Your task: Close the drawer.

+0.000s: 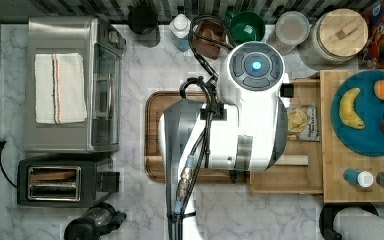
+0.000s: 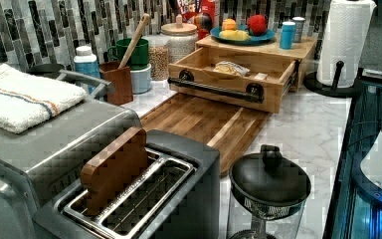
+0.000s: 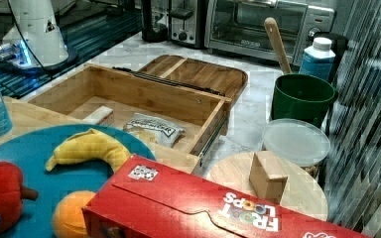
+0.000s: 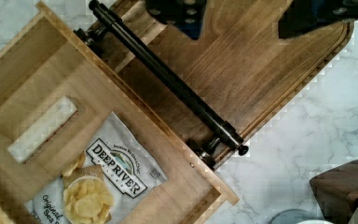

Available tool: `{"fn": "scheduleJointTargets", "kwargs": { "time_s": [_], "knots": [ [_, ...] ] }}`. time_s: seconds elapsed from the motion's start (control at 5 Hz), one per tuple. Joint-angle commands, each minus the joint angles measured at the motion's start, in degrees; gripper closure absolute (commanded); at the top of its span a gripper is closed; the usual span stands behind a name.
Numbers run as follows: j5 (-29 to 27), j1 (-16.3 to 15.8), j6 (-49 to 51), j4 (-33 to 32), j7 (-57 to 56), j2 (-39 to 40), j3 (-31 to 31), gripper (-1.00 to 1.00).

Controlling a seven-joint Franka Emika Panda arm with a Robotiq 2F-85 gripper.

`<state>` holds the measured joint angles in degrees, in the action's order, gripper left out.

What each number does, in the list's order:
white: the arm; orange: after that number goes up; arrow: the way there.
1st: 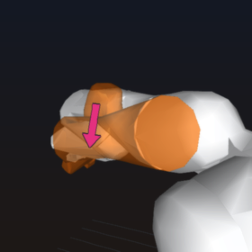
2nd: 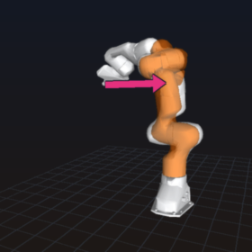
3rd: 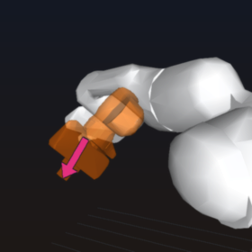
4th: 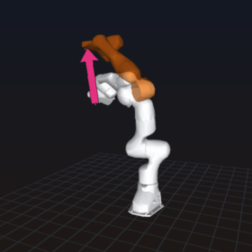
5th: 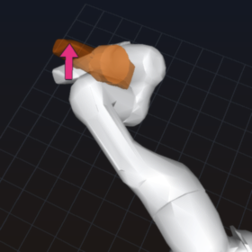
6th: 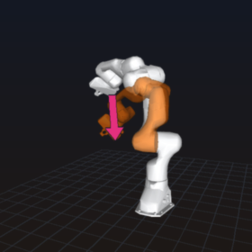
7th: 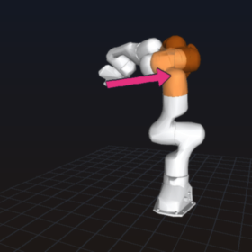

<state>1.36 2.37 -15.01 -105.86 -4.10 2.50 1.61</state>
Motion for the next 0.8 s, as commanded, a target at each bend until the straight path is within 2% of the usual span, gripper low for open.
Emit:
{"fn": "scheduleJointTargets", "kwargs": {
  "time_s": [0.2, 0.4, 0.6, 0.8],
  "knots": [
    [0.02, 0.2, -0.17, -0.3, -0.58, 0.02, -0.07, 1.0],
    [0.03, 0.42, -0.17, -0.3, -0.57, 0.02, -0.29, 1.0],
    [1.27, -0.52, -4.43, -4.78, -1.74, -2.82, -1.22, -1.0],
    [-3.02, -0.71, -8.47, -10.07, -8.55, -5.95, -1.57, -1.0]
  ]
}}
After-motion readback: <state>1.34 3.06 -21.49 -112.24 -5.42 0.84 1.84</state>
